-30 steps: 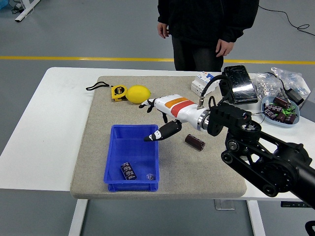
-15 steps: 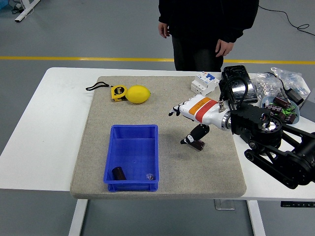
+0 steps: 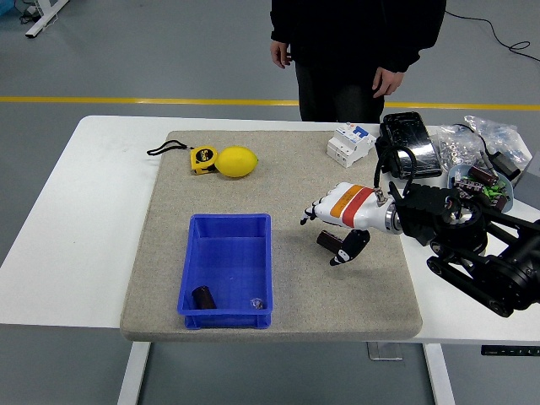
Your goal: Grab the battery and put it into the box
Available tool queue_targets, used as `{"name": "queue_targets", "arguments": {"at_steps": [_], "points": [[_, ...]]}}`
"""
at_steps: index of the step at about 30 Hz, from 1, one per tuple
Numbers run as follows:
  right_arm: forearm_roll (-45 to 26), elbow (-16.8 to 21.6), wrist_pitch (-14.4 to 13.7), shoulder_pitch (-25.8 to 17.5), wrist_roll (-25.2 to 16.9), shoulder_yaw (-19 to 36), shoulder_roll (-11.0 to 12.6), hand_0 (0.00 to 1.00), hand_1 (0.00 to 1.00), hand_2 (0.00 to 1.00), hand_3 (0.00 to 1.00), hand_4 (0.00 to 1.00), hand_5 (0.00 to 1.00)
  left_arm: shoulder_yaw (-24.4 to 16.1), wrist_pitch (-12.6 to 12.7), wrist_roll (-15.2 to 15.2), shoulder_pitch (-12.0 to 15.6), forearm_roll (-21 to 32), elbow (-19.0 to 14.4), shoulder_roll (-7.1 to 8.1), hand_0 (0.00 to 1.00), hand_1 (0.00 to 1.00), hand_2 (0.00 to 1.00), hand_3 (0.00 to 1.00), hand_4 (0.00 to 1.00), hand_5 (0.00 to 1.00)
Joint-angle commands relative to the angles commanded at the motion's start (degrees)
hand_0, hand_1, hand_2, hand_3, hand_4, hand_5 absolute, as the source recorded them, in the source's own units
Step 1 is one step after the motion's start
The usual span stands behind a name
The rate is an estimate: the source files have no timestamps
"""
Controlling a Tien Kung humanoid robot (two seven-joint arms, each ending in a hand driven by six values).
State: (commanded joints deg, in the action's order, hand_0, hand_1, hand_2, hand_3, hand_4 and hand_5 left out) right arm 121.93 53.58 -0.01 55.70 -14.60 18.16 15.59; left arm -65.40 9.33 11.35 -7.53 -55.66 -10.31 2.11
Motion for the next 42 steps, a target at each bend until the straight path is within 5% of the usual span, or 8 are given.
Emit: {"name": "queue_targets", "arguments": {"at_steps": [25,26,42], "points": [[1.13,-10.91,-8.72,1.68,-3.01,-7.32,-2.77,0.209,0.375,0.706,0.759,0.927,0.28,-0.1,-0.29,0.3,-0.12,-1.12,0.0,-0.15,0.741,0.698,0.717,0.596,0.651,0.548],[1.15,-11.07,-8.97,1.65,-3.06,-7.44,-2.72,0.202,0.368,0.683,0.644,0.868,0.265,-0.11,-0.3,0.3,-0.13,-1.15,0.0,-0.15,0.741,0.699,0.719,0.597,0.65,0.547],[0.88,-11.09,-10.84,1.71,-3.58,-8.26,-2.16,0.197,0.363,0.652,0.61,0.835,0.251,-0.39,-0.26,0.19,-0.49,-1.33,0.0,-0.26,0.74,0.7,0.72,0.596,0.651,0.548]]}}
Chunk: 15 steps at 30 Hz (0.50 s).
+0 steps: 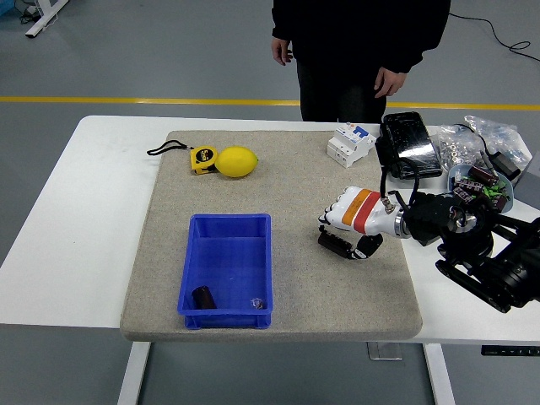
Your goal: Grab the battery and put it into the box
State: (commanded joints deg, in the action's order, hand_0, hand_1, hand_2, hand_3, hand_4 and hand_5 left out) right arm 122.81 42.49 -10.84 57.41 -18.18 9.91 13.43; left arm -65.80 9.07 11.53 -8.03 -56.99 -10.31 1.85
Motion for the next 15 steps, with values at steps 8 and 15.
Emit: {"name": "queue_targets", "arguments": {"at_steps": [8,15], "points": [[-0.48,-0.16,-0.24,-0.11,-0.29,-0.04,0.3,0.172,0.342,0.583,0.551,0.769,0.214,-0.11,-0.07,0.0,-0.03,-0.17,0.0,0.02,0.74,0.7,0.721,0.598,0.651,0.547],[-1.12,-0.24,-0.54,-0.34,-0.64,0.13,0.32,0.162,0.327,0.53,0.504,0.745,0.2,-0.42,-0.1,0.08,0.08,-0.57,0.0,0.0,0.74,0.699,0.721,0.597,0.652,0.549]]}}
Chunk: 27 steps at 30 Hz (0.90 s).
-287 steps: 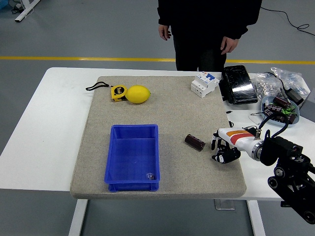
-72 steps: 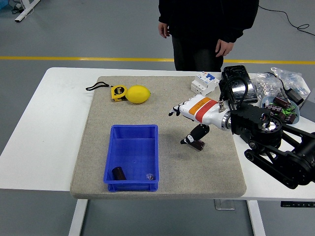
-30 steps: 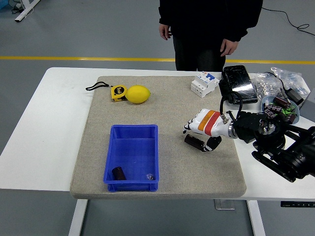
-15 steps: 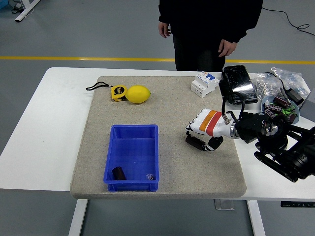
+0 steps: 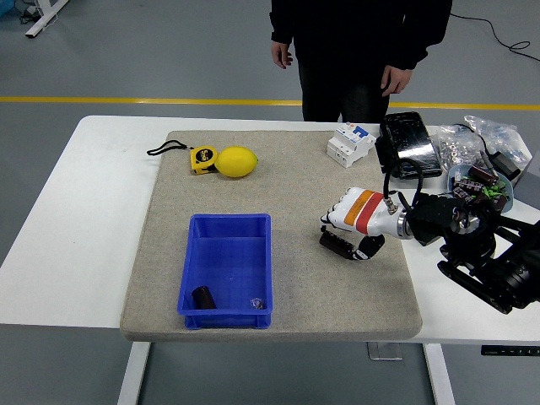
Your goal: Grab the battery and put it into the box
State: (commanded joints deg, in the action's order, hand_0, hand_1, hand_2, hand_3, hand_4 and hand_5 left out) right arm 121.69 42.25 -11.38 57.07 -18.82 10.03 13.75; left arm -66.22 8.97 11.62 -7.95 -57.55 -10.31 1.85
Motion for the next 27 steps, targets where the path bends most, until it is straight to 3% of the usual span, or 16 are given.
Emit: {"name": "queue_targets", "arguments": {"at_steps": [18,27], "points": [[-1.21,1.17,-0.42,-1.34,-0.22,2.96,0.75,0.141,0.312,0.497,0.48,0.734,0.192,-0.63,-0.12,0.19,0.81,-1.06,0.0,0.1,0.74,0.699,0.72,0.597,0.651,0.548],[-1.28,7.06,0.32,0.07,1.03,7.82,2.01,0.137,0.313,0.497,0.48,0.734,0.188,-2.06,0.0,0.14,1.03,-2.23,0.0,0.05,0.74,0.696,0.719,0.597,0.65,0.549]]}}
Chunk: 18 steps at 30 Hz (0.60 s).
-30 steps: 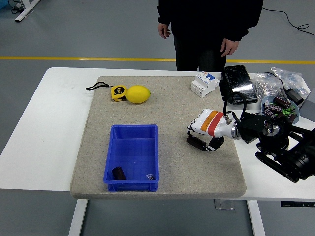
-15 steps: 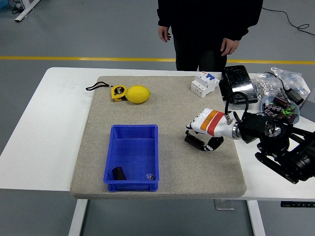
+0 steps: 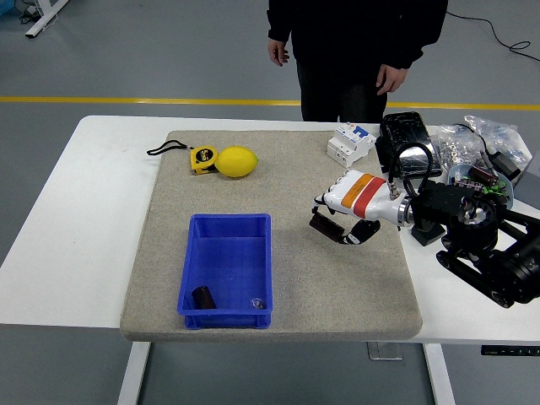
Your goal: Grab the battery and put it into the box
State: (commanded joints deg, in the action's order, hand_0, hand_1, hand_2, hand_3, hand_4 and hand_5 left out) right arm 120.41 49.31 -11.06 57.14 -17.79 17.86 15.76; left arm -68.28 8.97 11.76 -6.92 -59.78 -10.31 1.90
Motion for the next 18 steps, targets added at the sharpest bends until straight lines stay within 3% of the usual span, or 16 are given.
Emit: {"name": "queue_targets", "arguments": {"at_steps": [10,18], "points": [[-2.26,9.1,1.36,1.61,2.35,1.92,-0.62,0.132,0.313,0.498,0.479,0.733,0.192,-0.4,0.26,-0.11,0.44,0.74,0.0,0.39,0.74,0.696,0.717,0.596,0.65,0.55],[-3.06,9.16,3.98,5.72,4.97,-3.52,-7.8,0.129,0.313,0.497,0.475,0.735,0.195,-1.43,0.58,-0.05,0.67,-0.17,0.0,0.42,0.74,0.696,0.718,0.596,0.649,0.55]]}}
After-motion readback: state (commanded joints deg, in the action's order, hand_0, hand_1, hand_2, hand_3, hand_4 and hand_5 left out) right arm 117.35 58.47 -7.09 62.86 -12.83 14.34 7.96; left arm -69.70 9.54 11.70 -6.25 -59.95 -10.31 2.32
